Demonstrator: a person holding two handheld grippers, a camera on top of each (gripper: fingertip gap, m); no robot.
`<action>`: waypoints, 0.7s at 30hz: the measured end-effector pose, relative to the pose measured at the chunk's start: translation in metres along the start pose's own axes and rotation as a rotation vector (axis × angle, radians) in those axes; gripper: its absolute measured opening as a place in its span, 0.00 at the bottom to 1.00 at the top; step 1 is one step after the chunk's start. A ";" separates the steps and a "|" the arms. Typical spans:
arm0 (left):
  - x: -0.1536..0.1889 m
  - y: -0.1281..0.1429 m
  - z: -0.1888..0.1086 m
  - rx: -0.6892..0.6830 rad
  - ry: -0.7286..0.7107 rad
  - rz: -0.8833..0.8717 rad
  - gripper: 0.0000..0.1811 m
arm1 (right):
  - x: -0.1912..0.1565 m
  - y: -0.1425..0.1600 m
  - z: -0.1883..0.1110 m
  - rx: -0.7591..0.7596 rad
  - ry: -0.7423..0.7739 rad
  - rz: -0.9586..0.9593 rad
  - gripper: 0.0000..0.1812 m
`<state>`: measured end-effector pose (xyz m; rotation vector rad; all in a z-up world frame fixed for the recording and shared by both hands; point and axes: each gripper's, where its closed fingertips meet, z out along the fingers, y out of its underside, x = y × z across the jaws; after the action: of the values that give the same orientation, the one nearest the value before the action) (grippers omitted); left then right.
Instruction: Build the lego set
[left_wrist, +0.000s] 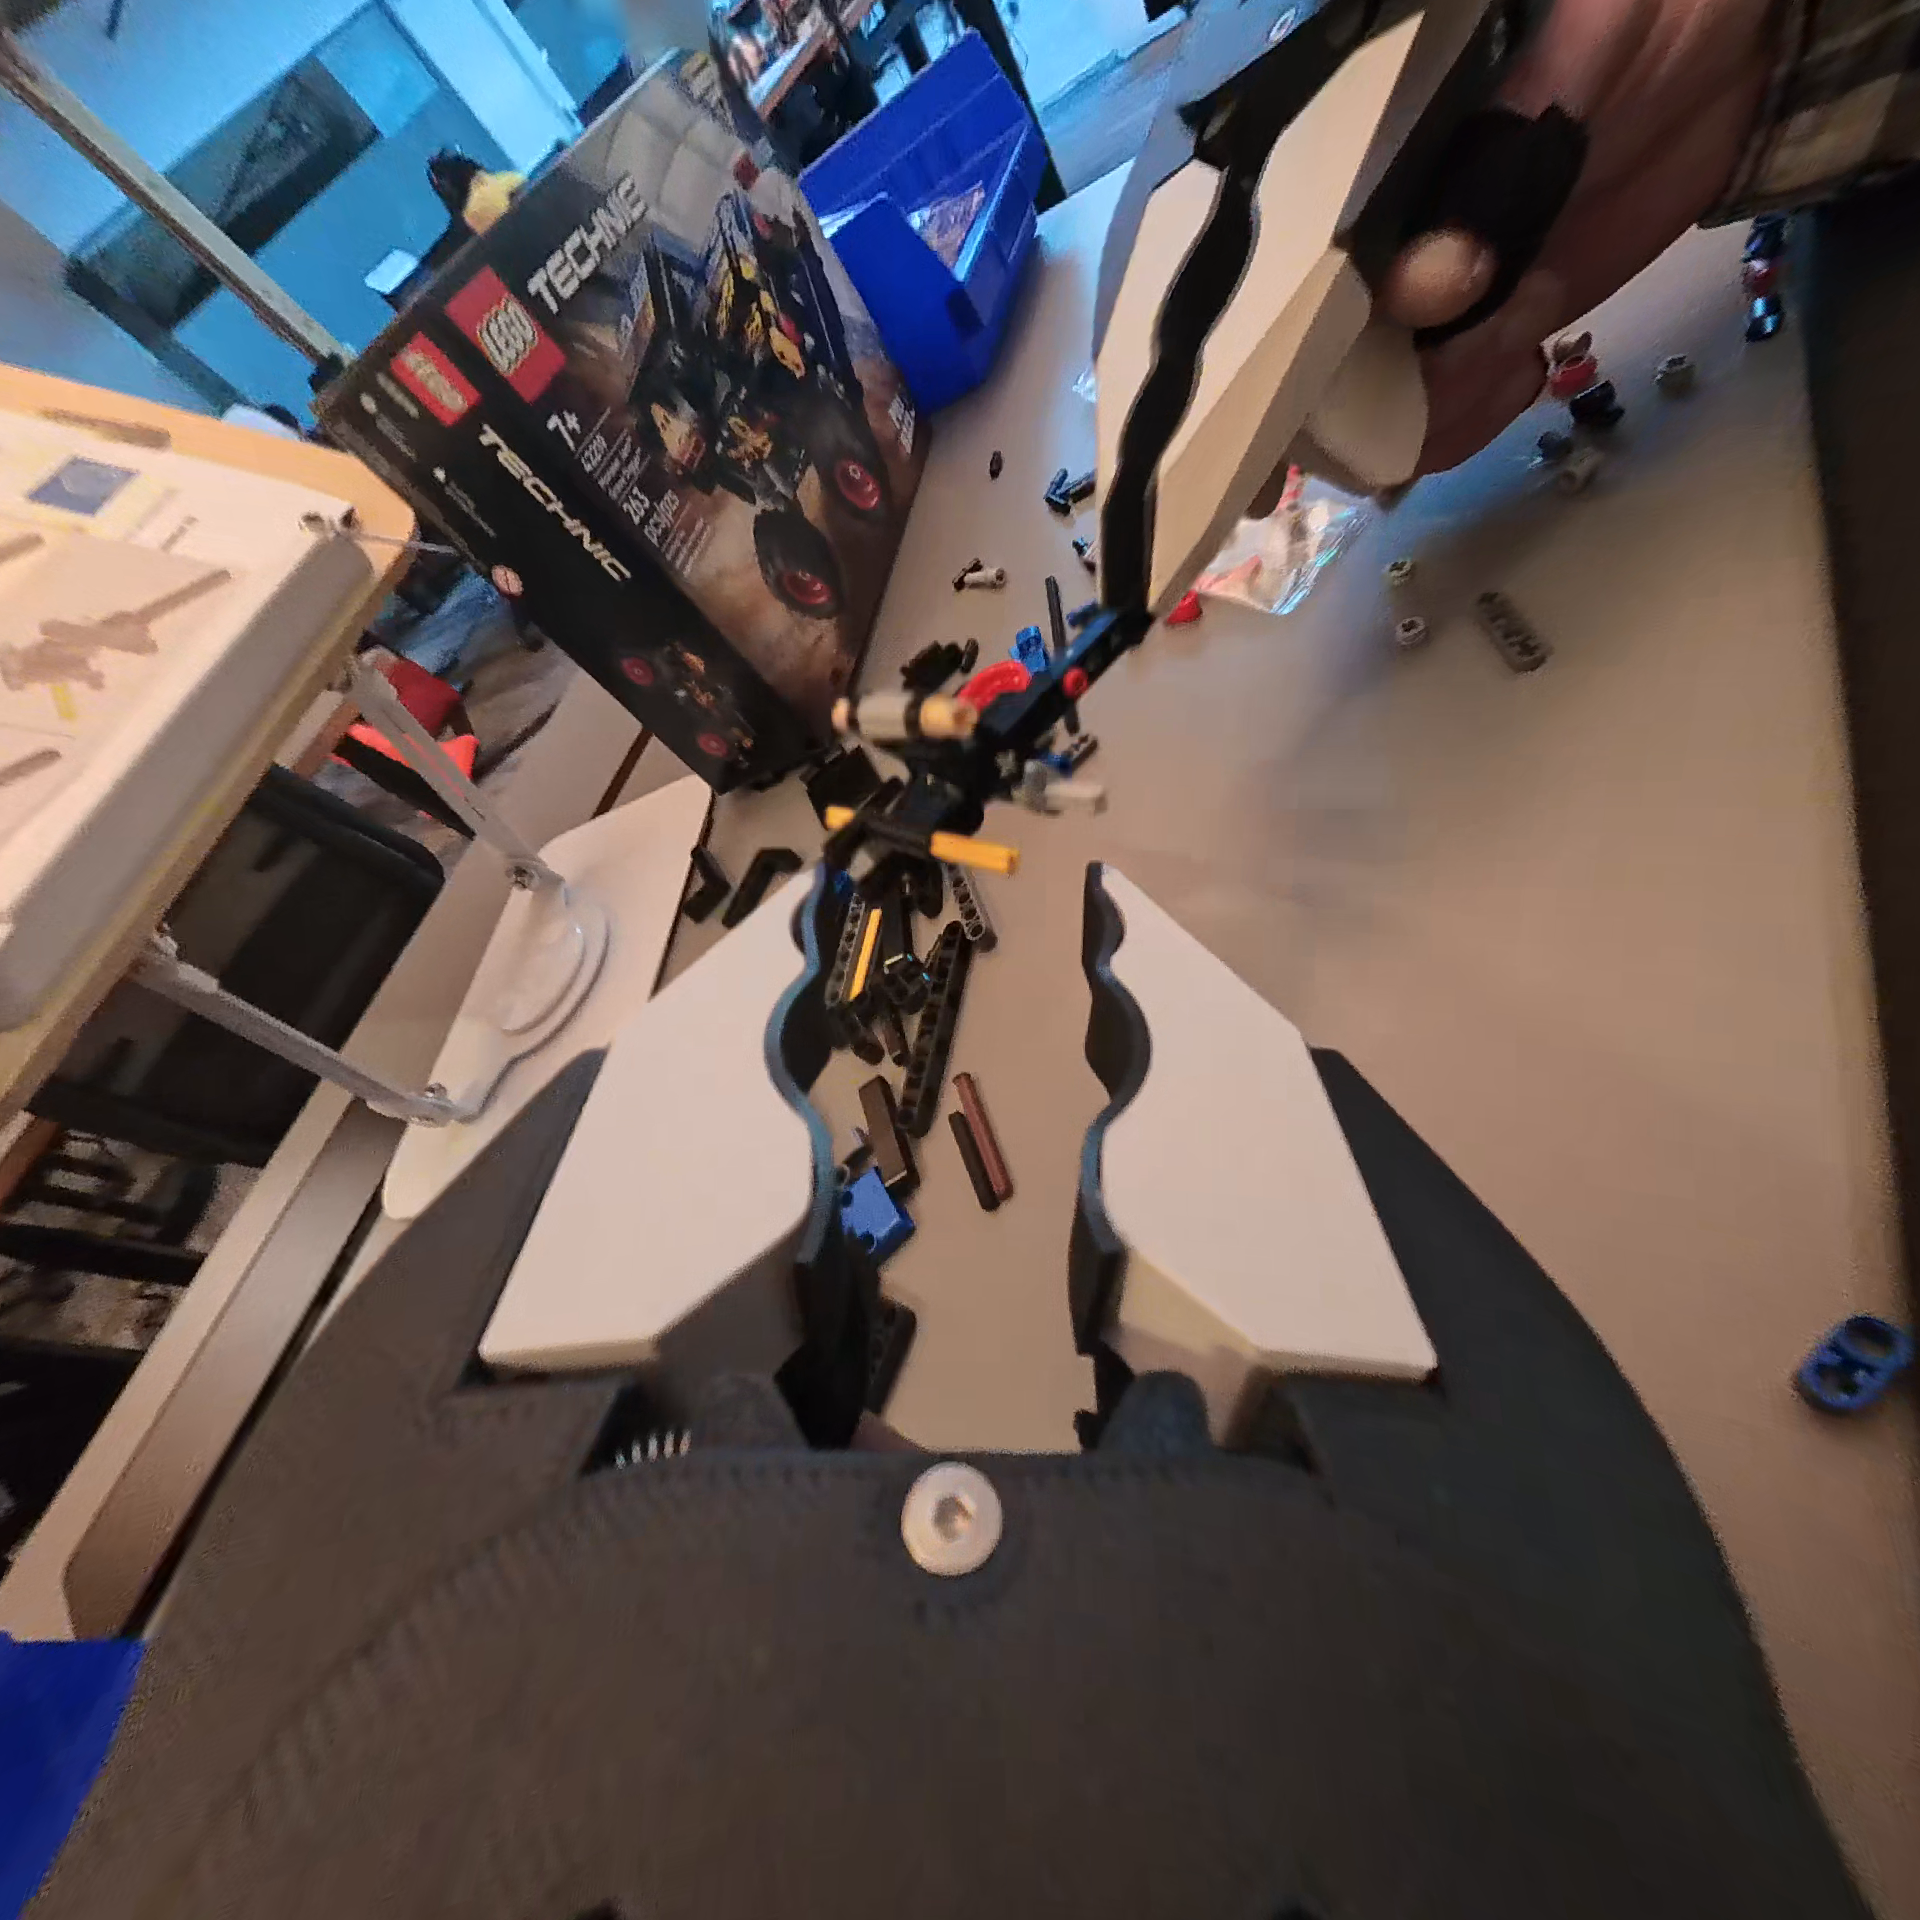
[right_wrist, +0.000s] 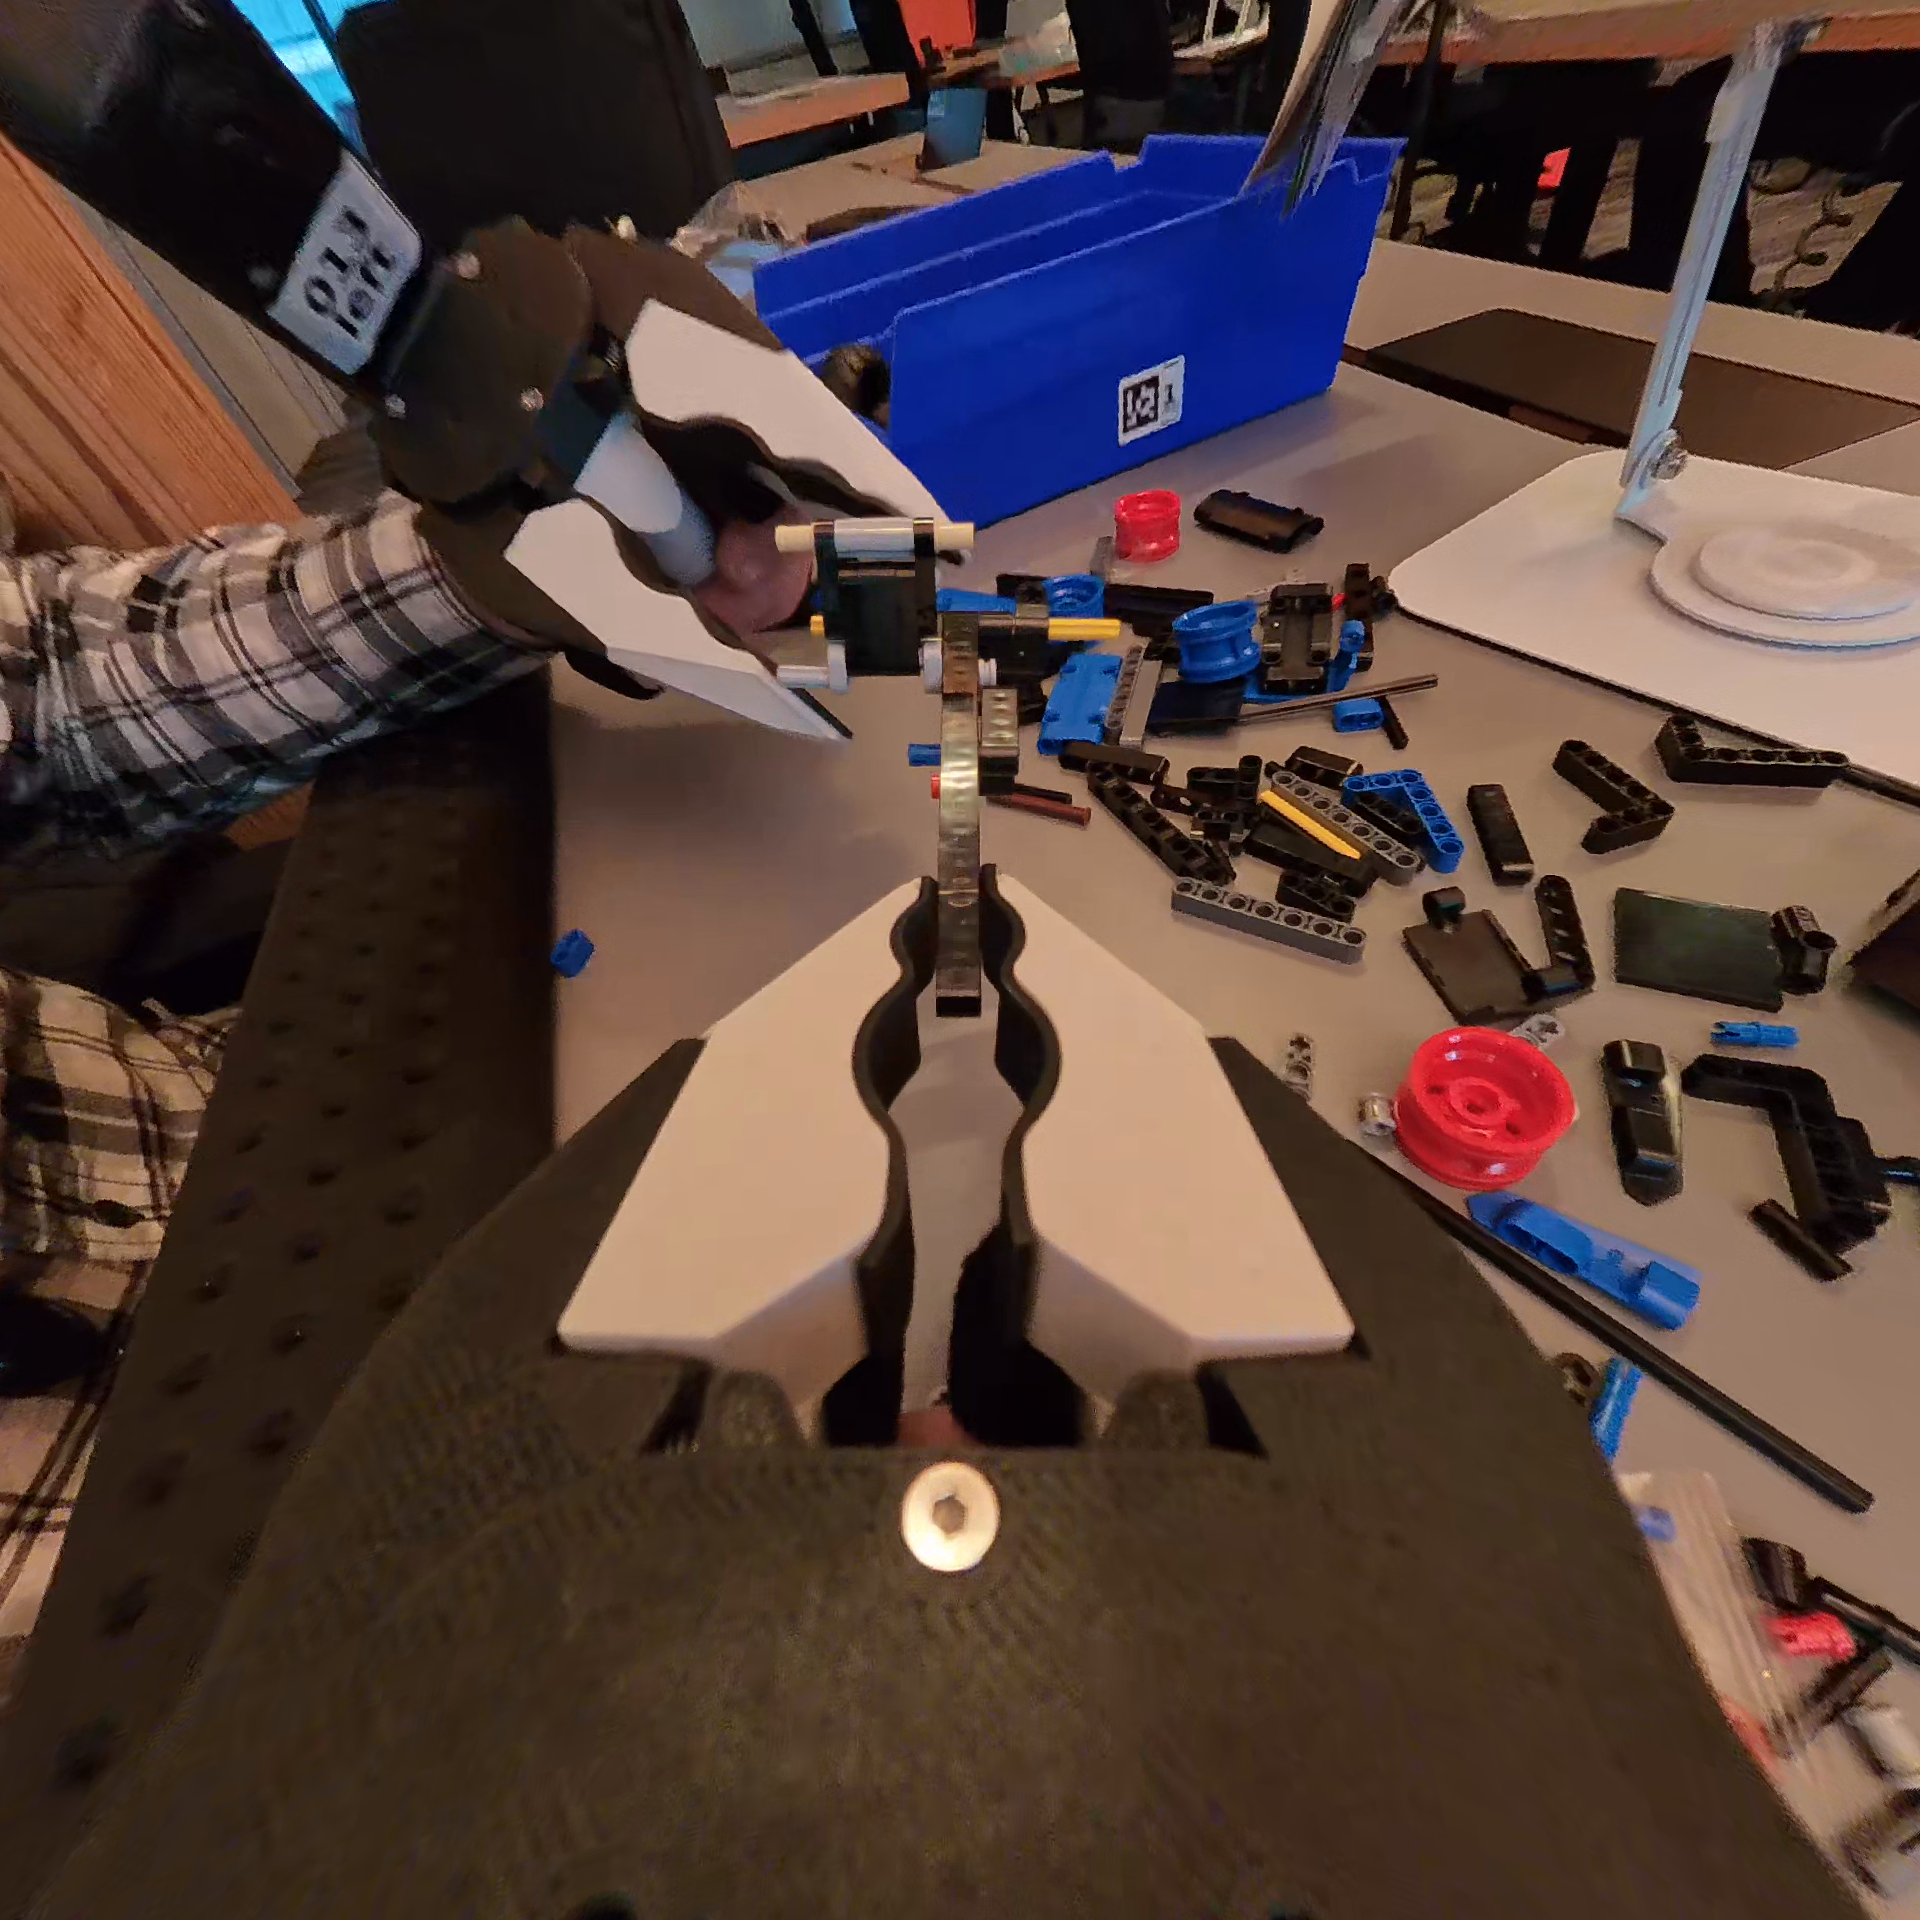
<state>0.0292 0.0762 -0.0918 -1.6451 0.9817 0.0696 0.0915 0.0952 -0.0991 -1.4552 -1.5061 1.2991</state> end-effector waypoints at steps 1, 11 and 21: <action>0.002 -0.002 0.000 0.004 0.005 0.015 0.25 | 0.000 0.003 0.001 -0.018 0.006 -0.009 0.04; 0.032 0.017 0.001 -0.083 0.158 0.056 0.26 | -0.008 0.035 0.012 -0.205 -0.017 -0.088 0.04; 0.055 0.039 0.010 -0.184 0.259 0.062 0.23 | -0.004 0.063 0.017 -0.362 0.017 -0.167 0.04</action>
<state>0.0450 0.0543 -0.1549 -1.8234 1.2540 -0.0126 0.0958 0.0803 -0.1625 -1.5137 -1.8789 0.9460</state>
